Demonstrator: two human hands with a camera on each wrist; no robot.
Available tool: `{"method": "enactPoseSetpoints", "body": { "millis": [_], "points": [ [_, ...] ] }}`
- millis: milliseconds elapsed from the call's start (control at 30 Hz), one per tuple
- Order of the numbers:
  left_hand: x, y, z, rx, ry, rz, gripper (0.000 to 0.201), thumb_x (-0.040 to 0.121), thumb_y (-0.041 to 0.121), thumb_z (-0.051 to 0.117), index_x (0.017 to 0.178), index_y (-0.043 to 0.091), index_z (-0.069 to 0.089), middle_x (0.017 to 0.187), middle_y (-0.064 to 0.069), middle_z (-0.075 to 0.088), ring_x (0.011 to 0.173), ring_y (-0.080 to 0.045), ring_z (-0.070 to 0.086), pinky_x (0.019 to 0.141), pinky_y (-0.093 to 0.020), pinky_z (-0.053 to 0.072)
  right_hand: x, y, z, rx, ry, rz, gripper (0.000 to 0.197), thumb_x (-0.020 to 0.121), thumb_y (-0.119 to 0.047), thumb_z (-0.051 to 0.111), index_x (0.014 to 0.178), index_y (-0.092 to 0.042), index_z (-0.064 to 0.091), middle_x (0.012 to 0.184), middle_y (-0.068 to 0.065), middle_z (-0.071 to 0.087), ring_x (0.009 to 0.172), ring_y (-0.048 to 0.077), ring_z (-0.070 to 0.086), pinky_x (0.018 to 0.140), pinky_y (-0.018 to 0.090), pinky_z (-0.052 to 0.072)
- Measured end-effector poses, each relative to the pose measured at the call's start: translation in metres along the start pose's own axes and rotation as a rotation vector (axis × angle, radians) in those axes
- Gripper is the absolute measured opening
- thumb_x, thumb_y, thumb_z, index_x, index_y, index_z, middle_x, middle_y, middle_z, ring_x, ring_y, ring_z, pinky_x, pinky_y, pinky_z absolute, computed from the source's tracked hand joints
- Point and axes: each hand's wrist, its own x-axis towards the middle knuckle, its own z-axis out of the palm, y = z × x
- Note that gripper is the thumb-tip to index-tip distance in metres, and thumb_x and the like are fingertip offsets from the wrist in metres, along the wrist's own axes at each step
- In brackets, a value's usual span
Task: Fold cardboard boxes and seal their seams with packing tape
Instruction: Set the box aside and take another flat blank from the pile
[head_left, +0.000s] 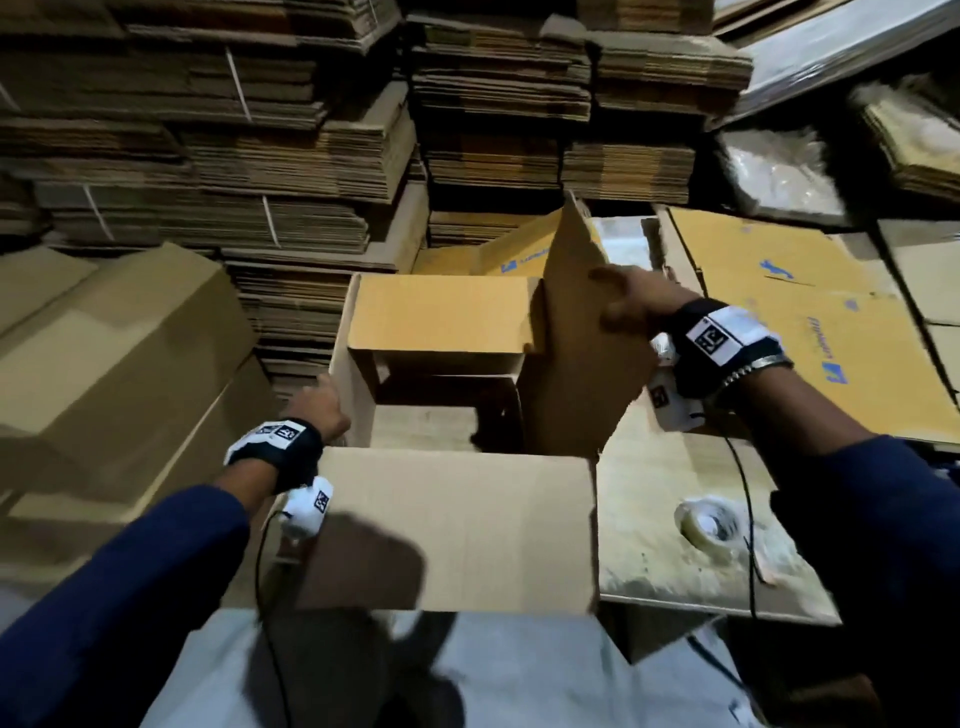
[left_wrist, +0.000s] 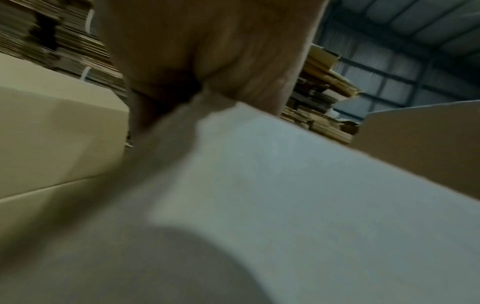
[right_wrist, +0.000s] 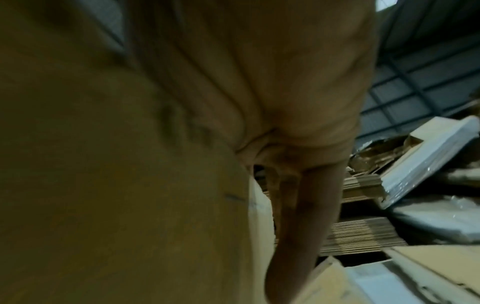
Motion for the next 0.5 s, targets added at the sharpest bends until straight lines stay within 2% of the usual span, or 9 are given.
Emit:
{"method": "enactPoseSetpoints", "body": {
  "millis": [67, 100, 167, 200, 267, 367, 433, 500],
  "points": [
    [-0.002, -0.015, -0.001, -0.048, -0.008, 0.014, 0.058, 0.093, 0.021, 0.065, 0.142, 0.007, 0.036, 0.13, -0.026, 0.064, 0.117, -0.045, 0.063, 0.093, -0.046, 0.051, -0.007, 0.026, -0.013, -0.226, 0.083, -0.009, 0.063, 0.086, -0.016, 0.079, 0.145, -0.02, 0.057, 0.138, 0.021, 0.059, 0.116, 0.037, 0.062, 0.098, 0.039, 0.052],
    [-0.005, -0.02, -0.002, -0.091, -0.018, 0.016, 0.062, 0.096, 0.025, 0.064, 0.148, 0.013, 0.032, 0.132, -0.023, 0.065, 0.118, -0.044, 0.063, 0.095, -0.045, 0.051, -0.01, 0.042, -0.015, -0.329, 0.082, 0.011, 0.057, 0.084, -0.019, 0.08, 0.138, -0.019, 0.063, 0.138, 0.021, 0.057, 0.119, 0.039, 0.06, 0.103, 0.043, 0.051],
    [-0.011, -0.028, -0.005, -0.178, -0.032, 0.038, 0.07, 0.1, 0.03, 0.061, 0.158, 0.026, 0.022, 0.137, -0.018, 0.065, 0.122, -0.044, 0.063, 0.099, -0.043, 0.048, -0.015, 0.071, -0.005, -0.472, 0.02, 0.083, 0.051, 0.082, -0.027, 0.082, 0.131, -0.02, 0.067, 0.139, 0.02, 0.05, 0.129, 0.041, 0.05, 0.107, 0.054, 0.048],
    [-0.014, -0.029, -0.005, -0.202, -0.031, 0.051, 0.072, 0.101, 0.032, 0.06, 0.161, 0.03, 0.019, 0.139, -0.017, 0.065, 0.123, -0.043, 0.062, 0.101, -0.043, 0.048, -0.017, 0.08, 0.007, -0.533, -0.027, 0.101, 0.052, 0.085, -0.031, 0.08, 0.134, -0.023, 0.065, 0.144, 0.019, 0.045, 0.138, 0.04, 0.04, 0.11, 0.058, 0.043],
    [-0.021, -0.029, -0.005, -0.211, -0.02, 0.064, 0.07, 0.104, 0.036, 0.055, 0.162, 0.036, 0.016, 0.143, -0.014, 0.063, 0.127, -0.043, 0.061, 0.105, -0.044, 0.046, -0.026, 0.091, 0.038, -0.586, -0.12, 0.04, 0.061, 0.089, -0.038, 0.077, 0.145, -0.029, 0.054, 0.158, 0.014, 0.033, 0.153, 0.033, 0.02, 0.114, 0.063, 0.033],
    [-0.028, -0.028, -0.002, -0.216, -0.013, 0.056, 0.064, 0.107, 0.034, 0.047, 0.163, 0.038, 0.017, 0.146, -0.014, 0.061, 0.13, -0.044, 0.058, 0.107, -0.046, 0.045, -0.041, 0.095, 0.087, -0.575, -0.216, -0.183, 0.095, 0.087, -0.037, 0.078, 0.163, -0.035, 0.022, 0.172, 0.006, 0.008, 0.16, 0.024, 0.001, 0.117, 0.065, 0.024],
    [-0.032, -0.028, 0.0, -0.214, -0.017, 0.071, 0.064, 0.108, 0.029, 0.044, 0.164, 0.037, 0.015, 0.146, -0.017, 0.06, 0.132, -0.046, 0.055, 0.108, -0.048, 0.044, -0.054, 0.098, 0.116, -0.647, -0.27, -0.282, 0.123, 0.077, -0.039, 0.084, 0.164, -0.04, -0.002, 0.173, 0.004, -0.009, 0.16, 0.022, -0.008, 0.12, 0.063, 0.018],
    [-0.036, -0.024, 0.0, -0.198, -0.013, 0.062, 0.064, 0.109, 0.028, 0.04, 0.165, 0.036, 0.011, 0.148, -0.022, 0.057, 0.133, -0.049, 0.053, 0.108, -0.049, 0.044, -0.069, 0.103, 0.14, -0.723, -0.247, -0.354, 0.147, 0.065, -0.053, 0.09, 0.16, -0.038, -0.021, 0.169, 0.004, -0.023, 0.157, 0.022, -0.016, 0.121, 0.064, 0.012]
  ]
}}
